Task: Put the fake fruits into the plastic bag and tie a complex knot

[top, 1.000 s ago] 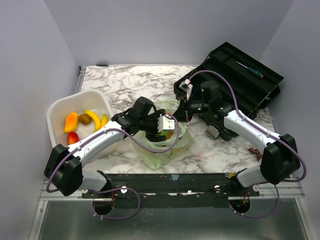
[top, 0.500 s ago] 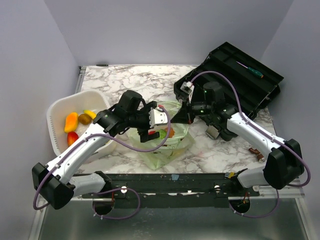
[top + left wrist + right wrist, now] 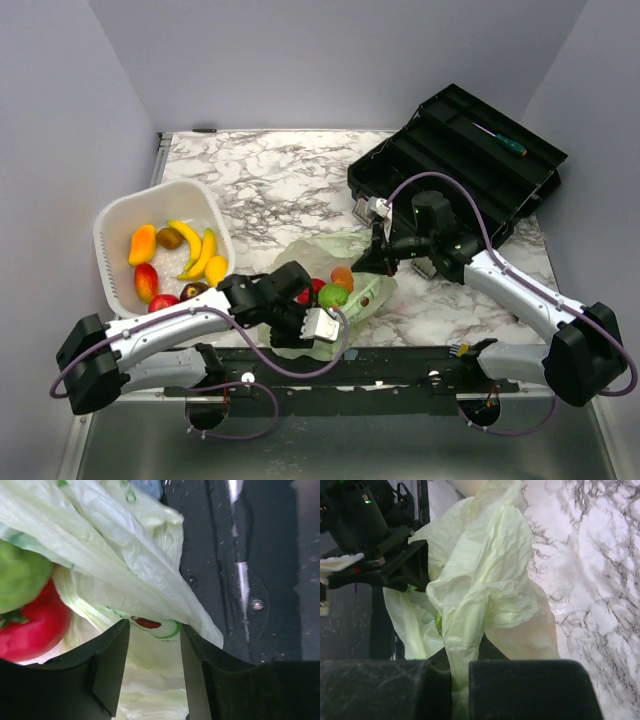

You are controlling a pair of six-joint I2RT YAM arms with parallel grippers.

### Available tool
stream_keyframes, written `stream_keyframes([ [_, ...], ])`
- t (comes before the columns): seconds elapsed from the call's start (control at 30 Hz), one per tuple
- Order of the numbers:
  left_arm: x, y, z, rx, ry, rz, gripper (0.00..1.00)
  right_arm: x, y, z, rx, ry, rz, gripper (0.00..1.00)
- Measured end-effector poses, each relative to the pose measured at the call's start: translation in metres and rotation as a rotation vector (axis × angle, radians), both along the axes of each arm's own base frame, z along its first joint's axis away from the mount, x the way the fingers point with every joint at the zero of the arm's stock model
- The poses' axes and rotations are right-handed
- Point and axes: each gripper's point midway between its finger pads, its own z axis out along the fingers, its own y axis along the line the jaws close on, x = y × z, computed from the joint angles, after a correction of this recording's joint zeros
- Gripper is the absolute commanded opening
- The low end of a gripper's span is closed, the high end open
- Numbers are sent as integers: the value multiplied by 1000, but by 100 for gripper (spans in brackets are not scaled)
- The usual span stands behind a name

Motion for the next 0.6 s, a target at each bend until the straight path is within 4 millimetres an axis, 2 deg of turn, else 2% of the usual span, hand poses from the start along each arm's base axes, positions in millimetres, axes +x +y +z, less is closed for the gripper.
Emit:
stream_keyframes([
  [0.07, -2, 1, -21, 67, -19, -2, 76, -5, -1, -11, -18, -3, 13, 1],
  [0.1, 1, 1, -32, 103, -37, 16, 81, -7, -2, -16, -27, -3, 18, 1],
  [0.2, 12, 5, -48, 159, -81, 65, 90, -10, -5, -25, -50, -24, 25, 1],
  [0.27, 18, 5, -43, 144, -116, 92, 92, -11, -8, -27, -57, -46, 28, 1],
  [0.33, 21, 3, -30, 94, -145, 109, 93, -12, -9, -26, -56, -69, 32, 1],
  [0.47, 26, -1, 10, -63, -223, 137, 87, -14, -9, -26, -56, -93, 42, 1],
  [0.6, 34, 4, 22, -96, -243, 169, 70, -16, -10, -30, -62, -95, 50, 1],
])
